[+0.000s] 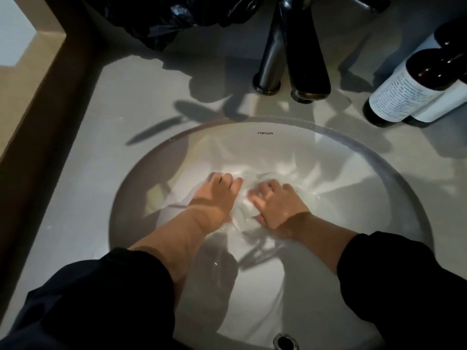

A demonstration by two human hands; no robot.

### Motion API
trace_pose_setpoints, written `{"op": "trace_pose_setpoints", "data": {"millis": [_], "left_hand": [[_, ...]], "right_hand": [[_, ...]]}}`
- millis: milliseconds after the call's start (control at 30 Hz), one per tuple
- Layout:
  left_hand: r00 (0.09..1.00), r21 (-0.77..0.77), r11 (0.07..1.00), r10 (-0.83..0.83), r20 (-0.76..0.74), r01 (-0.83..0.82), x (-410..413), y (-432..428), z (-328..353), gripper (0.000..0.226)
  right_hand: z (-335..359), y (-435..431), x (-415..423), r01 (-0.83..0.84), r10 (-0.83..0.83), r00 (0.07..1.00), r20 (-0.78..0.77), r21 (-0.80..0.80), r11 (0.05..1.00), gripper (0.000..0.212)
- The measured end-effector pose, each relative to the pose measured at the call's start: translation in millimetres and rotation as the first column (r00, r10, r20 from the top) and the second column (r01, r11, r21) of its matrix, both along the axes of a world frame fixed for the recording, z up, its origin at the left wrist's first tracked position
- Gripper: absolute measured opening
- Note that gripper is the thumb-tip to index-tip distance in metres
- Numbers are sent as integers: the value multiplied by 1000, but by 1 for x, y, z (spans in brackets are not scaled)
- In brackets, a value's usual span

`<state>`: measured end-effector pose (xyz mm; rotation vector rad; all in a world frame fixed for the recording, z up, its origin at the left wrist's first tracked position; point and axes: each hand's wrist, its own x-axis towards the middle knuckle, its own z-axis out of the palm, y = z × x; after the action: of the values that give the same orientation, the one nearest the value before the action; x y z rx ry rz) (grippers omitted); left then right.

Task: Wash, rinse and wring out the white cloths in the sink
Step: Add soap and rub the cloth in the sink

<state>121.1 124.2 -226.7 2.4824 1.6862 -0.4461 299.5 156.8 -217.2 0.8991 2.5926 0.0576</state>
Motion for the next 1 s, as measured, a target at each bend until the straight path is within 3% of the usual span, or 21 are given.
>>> {"op": "trace_pose_setpoints", "data": {"millis": [67, 100, 133, 167, 200, 233, 300, 400, 500, 567, 700, 800, 867, 933, 1000], "left_hand": [[999, -2, 999, 44, -7, -44, 2, 3, 3, 76], [997, -27, 997, 78, 10, -78, 2, 3, 5, 78], [995, -52, 994, 96, 31, -94, 2, 3, 8, 81], [994, -67, 993, 102, 49, -99, 1, 3, 11, 85], [992, -81, 991, 110, 70, -104, -3, 3, 15, 87], [987, -113, 988, 120, 102, -109, -7, 3, 21, 90], [955, -237, 960, 199, 219, -146, -23, 2, 34, 87], [895, -376, 897, 350, 278, -233, -42, 1, 49, 59], [905, -317, 904, 364, 219, -286, -38, 2, 54, 43], [918, -291, 903, 368, 146, -316, -32, 4, 52, 45], [882, -283, 872, 449, 141, -399, -28, 6, 45, 40], [829, -269, 838, 528, 183, -475, -25, 1, 48, 30], [786, -239, 814, 577, 224, -529, -23, 1, 55, 23], [804, -194, 828, 558, 204, -526, -20, 2, 66, 18], [858, -173, 856, 506, 87, -488, -17, 0, 77, 16]], "right_hand": [[6, 2, 2, 99, -108, 981, -162, -64, 993, 63], [10, 6, 4, 206, -224, 927, -302, -91, 974, 70], [17, 9, 8, 350, -382, 812, -441, -156, 924, 72], [21, 14, 15, 490, -532, 635, -560, -240, 838, 66], [24, 18, 23, 553, -611, 471, -636, -327, 766, 56], [25, 19, 28, 557, -630, 387, -674, -374, 742, 48], [30, 13, 24, 483, -570, 438, -695, -353, 801, 45], [26, -10, -7, 346, -399, 627, -669, -220, 912, 53], [-6, -25, -29, 186, -144, 903, -405, 66, 980, 54], [-25, -23, -31, 131, -77, 949, -307, 160, 978, 54], [-32, 3, -30, -2, 77, 948, -308, 238, 971, 52], [-16, 14, -40, 36, 11, 951, -309, 146, 989, 50], [-3, 17, -43, 119, -113, 916, -385, -8, 993, 49], [11, 22, -37, 264, -369, 794, -483, -273, 925, 43], [31, 28, -20, 346, -635, 549, -543, -544, 765, 34]]}}
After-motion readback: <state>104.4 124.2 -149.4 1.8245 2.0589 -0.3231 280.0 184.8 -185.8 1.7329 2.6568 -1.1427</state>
